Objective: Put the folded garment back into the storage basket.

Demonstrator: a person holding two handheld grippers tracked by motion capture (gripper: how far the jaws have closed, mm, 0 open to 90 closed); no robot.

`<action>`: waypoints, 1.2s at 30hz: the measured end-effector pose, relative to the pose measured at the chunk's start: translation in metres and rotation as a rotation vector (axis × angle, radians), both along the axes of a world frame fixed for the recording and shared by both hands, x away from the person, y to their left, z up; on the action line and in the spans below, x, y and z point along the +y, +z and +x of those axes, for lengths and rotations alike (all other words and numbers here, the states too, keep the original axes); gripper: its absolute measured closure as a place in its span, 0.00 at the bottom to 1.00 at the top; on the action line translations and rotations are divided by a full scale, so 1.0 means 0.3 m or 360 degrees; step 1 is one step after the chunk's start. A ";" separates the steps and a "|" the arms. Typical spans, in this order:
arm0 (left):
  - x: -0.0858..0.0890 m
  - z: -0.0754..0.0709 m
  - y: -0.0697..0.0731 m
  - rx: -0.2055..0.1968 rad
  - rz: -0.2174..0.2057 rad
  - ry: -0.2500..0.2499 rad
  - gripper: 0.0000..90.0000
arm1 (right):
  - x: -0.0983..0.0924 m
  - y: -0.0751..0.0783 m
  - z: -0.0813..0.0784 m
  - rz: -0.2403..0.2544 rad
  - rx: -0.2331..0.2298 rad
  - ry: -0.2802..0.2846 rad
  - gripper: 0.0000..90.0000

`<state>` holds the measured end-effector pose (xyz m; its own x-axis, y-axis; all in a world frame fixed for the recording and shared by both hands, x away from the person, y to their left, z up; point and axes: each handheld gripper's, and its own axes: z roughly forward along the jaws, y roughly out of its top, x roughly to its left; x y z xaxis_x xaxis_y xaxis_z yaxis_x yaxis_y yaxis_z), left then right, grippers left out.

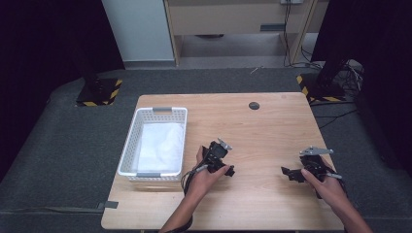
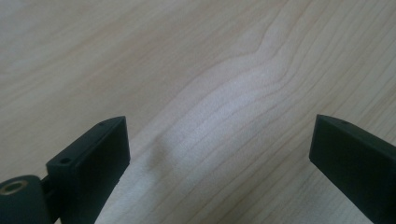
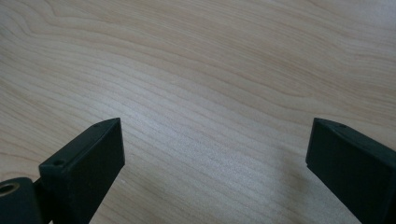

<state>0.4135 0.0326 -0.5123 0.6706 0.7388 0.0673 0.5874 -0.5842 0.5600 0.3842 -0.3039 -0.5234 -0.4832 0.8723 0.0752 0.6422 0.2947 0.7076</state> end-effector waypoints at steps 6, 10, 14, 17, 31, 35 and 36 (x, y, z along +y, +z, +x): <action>0.015 -0.012 -0.042 0.0025 -0.0059 0.0043 0.04 | -0.004 -0.014 -0.004 -0.0007 0.0012 -0.0005 0.05; 0.030 -0.020 -0.050 0.0021 -0.0106 0.0070 0.04 | -0.001 -0.026 -0.005 -0.0009 0.0024 -0.0006 0.05; 0.040 -0.025 -0.054 0.0009 -0.0121 0.0079 0.03 | 0.005 -0.037 -0.005 -0.0008 0.0032 -0.0002 0.05; 0.041 -0.030 -0.059 -0.0001 -0.0142 0.0079 0.02 | 0.012 -0.042 -0.006 -0.0011 0.0028 0.0000 0.04; 0.061 -0.088 -0.093 -0.0165 -0.0266 0.0118 0.00 | 0.046 -0.063 -0.020 -0.0097 -0.0065 0.0035 0.00; 0.063 -0.099 -0.093 -0.0164 -0.0266 0.0116 0.00 | 0.044 -0.064 -0.036 -0.0097 -0.0069 0.0063 0.00; 0.064 -0.103 -0.093 -0.0164 -0.0266 0.0113 0.00 | 0.045 -0.064 -0.040 -0.0094 -0.0071 0.0057 0.00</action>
